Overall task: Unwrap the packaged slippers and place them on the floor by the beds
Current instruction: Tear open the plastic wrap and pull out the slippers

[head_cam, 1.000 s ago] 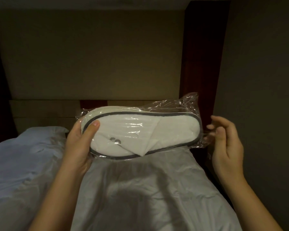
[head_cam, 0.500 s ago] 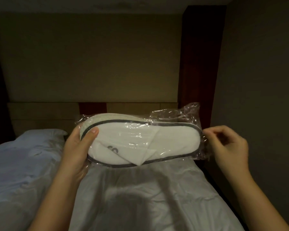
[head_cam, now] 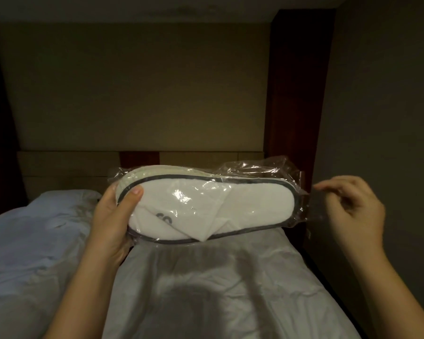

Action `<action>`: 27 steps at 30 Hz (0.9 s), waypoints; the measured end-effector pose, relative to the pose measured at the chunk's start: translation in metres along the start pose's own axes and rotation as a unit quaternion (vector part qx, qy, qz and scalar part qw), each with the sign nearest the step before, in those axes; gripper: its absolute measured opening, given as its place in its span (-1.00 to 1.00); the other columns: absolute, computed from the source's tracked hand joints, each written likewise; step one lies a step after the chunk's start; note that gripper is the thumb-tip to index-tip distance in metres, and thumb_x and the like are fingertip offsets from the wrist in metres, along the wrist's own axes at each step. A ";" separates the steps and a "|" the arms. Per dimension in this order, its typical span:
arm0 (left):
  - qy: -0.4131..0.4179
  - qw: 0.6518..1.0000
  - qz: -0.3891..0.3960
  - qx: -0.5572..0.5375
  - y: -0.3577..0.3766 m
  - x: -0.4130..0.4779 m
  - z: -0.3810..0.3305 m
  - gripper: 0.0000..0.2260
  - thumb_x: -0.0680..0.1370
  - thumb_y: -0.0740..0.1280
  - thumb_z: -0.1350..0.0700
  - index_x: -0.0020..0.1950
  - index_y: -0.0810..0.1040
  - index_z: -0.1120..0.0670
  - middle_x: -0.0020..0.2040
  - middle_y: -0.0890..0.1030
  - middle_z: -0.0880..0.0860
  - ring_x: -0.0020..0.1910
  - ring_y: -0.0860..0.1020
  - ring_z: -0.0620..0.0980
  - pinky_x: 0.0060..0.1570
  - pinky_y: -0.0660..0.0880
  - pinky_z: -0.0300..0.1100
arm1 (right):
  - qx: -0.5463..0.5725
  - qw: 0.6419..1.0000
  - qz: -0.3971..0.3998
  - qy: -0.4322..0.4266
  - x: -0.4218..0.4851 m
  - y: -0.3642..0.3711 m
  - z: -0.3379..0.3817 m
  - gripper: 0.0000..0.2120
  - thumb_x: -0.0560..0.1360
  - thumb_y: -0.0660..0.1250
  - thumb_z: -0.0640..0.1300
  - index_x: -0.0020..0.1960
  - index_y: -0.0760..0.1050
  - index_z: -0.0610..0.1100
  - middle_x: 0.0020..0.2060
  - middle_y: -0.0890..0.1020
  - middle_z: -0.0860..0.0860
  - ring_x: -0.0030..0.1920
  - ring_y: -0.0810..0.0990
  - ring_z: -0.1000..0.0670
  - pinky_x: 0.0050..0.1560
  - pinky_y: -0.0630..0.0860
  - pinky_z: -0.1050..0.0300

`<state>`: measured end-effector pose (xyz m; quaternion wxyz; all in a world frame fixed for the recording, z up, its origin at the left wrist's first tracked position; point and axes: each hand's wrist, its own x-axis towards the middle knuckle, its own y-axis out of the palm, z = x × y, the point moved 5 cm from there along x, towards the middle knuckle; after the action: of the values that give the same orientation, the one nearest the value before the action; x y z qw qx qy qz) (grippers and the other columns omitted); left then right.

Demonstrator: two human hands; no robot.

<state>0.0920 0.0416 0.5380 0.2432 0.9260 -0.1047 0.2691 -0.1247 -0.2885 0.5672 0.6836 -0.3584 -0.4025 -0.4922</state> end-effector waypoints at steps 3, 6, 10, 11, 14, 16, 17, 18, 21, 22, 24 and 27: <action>-0.002 1.000 0.000 0.002 0.002 0.000 0.001 -0.77 0.53 0.35 0.19 -0.02 0.67 -0.15 -0.12 0.74 -0.07 -0.18 0.69 -0.13 -0.28 0.62 -0.22 | 0.061 0.993 0.092 0.036 -0.001 0.012 0.007 -0.80 0.50 0.35 -0.23 -0.03 0.63 0.05 -0.15 0.67 0.21 -0.07 0.60 0.22 -0.11 0.51 0.41; -0.005 1.000 -0.011 -0.002 0.001 0.000 0.002 -0.81 0.47 0.40 0.11 0.01 0.66 -0.15 -0.10 0.73 -0.06 -0.16 0.70 -0.11 -0.30 0.62 -0.19 | 0.194 0.963 0.145 0.115 -0.004 0.021 0.009 -0.82 0.50 0.30 -0.02 0.05 0.62 0.04 -0.08 0.69 0.22 -0.06 0.64 0.17 -0.11 0.60 0.26; -0.002 1.000 -0.007 0.003 -0.002 0.000 0.001 -0.79 0.43 0.42 0.06 0.04 0.65 -0.15 -0.07 0.73 -0.06 -0.15 0.70 -0.11 -0.30 0.61 -0.20 | 0.201 0.966 0.123 0.108 -0.005 0.019 0.009 -0.80 0.50 0.36 -0.21 0.03 0.62 0.04 -0.04 0.69 0.20 -0.01 0.65 0.13 -0.04 0.63 0.13; 0.000 1.000 -0.004 0.009 -0.001 0.000 0.001 -0.80 0.45 0.41 0.08 0.04 0.64 -0.15 -0.08 0.73 -0.06 -0.15 0.69 -0.12 -0.31 0.61 -0.21 | 0.204 0.966 0.122 0.100 -0.004 0.018 0.010 -0.77 0.50 0.35 -0.30 0.00 0.63 0.01 -0.03 0.69 0.16 0.00 0.65 0.12 0.01 0.62 0.08; 0.006 1.000 -0.002 0.019 0.000 -0.002 0.002 -0.78 0.52 0.37 0.16 0.00 0.65 -0.18 -0.11 0.73 -0.08 -0.18 0.69 -0.14 -0.32 0.61 -0.23 | 0.222 0.958 0.154 0.093 -0.003 0.020 0.009 -0.71 0.50 0.26 -0.43 -0.11 0.65 -0.12 0.07 0.66 0.06 0.13 0.60 0.11 0.17 0.54 -0.06; 0.001 1.000 -0.001 0.019 0.001 -0.002 0.002 -0.76 0.52 0.36 0.17 -0.02 0.66 -0.19 -0.12 0.73 -0.09 -0.18 0.69 -0.15 -0.31 0.62 -0.23 | 0.237 0.947 0.174 0.125 -0.001 0.023 0.005 -0.74 0.49 0.26 -0.44 -0.15 0.66 -0.18 0.10 0.65 0.06 0.15 0.58 0.14 0.22 0.51 -0.12; -0.001 1.000 -0.001 0.019 0.001 -0.002 0.003 -0.76 0.52 0.36 0.17 -0.02 0.66 -0.19 -0.11 0.73 -0.09 -0.18 0.69 -0.15 -0.29 0.63 -0.22 | 0.243 0.941 0.185 0.145 -0.001 0.025 0.003 -0.79 0.48 0.29 -0.41 -0.15 0.66 -0.20 0.09 0.66 0.07 0.15 0.59 0.14 0.22 0.50 -0.13; -0.003 1.000 -0.001 0.019 0.001 -0.003 0.004 -0.76 0.52 0.36 0.17 -0.02 0.66 -0.19 -0.11 0.73 -0.09 -0.17 0.69 -0.14 -0.27 0.63 -0.21 | 0.251 0.934 0.195 0.164 -0.002 0.027 0.000 -0.85 0.46 0.34 -0.37 -0.13 0.66 -0.19 0.08 0.67 0.07 0.15 0.60 0.13 0.20 0.52 -0.14; -0.005 1.000 -0.007 0.016 0.001 -0.003 0.005 -0.77 0.55 0.32 0.21 -0.02 0.66 -0.13 -0.12 0.73 -0.09 -0.17 0.68 -0.14 -0.24 0.64 -0.20 | 0.265 0.914 0.224 0.211 -0.003 0.030 -0.005 -0.79 0.33 0.44 -0.09 -0.04 0.65 -0.07 -0.04 0.71 0.07 0.02 0.67 0.03 0.00 0.62 0.03; -0.007 1.000 -0.009 0.013 0.001 -0.003 0.005 -0.76 0.55 0.31 0.22 -0.02 0.65 -0.12 -0.14 0.73 -0.09 -0.19 0.68 -0.15 -0.25 0.64 -0.21 | 0.258 0.912 0.228 0.222 -0.004 0.031 -0.007 -0.74 0.29 0.45 -0.02 -0.04 0.65 -0.05 -0.09 0.72 0.04 -0.04 0.68 0.02 -0.07 0.64 0.13; -0.012 1.000 -0.012 0.008 0.001 -0.003 0.005 -0.76 0.56 0.30 0.23 -0.04 0.65 -0.11 -0.18 0.73 -0.11 -0.23 0.68 -0.17 -0.27 0.64 -0.22 | 0.246 0.909 0.238 0.238 -0.006 0.034 -0.010 -0.69 0.27 0.45 0.04 -0.04 0.65 -0.04 -0.14 0.72 0.01 -0.12 0.69 0.04 -0.15 0.63 0.23; -0.016 1.000 -0.003 0.009 0.002 -0.003 0.005 -0.74 0.56 0.29 0.22 -0.05 0.65 -0.13 -0.17 0.73 -0.11 -0.22 0.68 -0.17 -0.24 0.64 -0.19 | 0.246 0.889 0.280 0.266 -0.009 0.040 -0.013 -0.68 0.34 0.43 0.00 0.07 0.64 -0.05 -0.10 0.73 0.04 -0.07 0.70 0.06 -0.13 0.61 0.26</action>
<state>0.0905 0.0375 0.5337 0.2339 0.9327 -0.1031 0.2545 -0.0850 -0.2862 0.5504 0.9409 -0.1323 -0.1961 -0.2424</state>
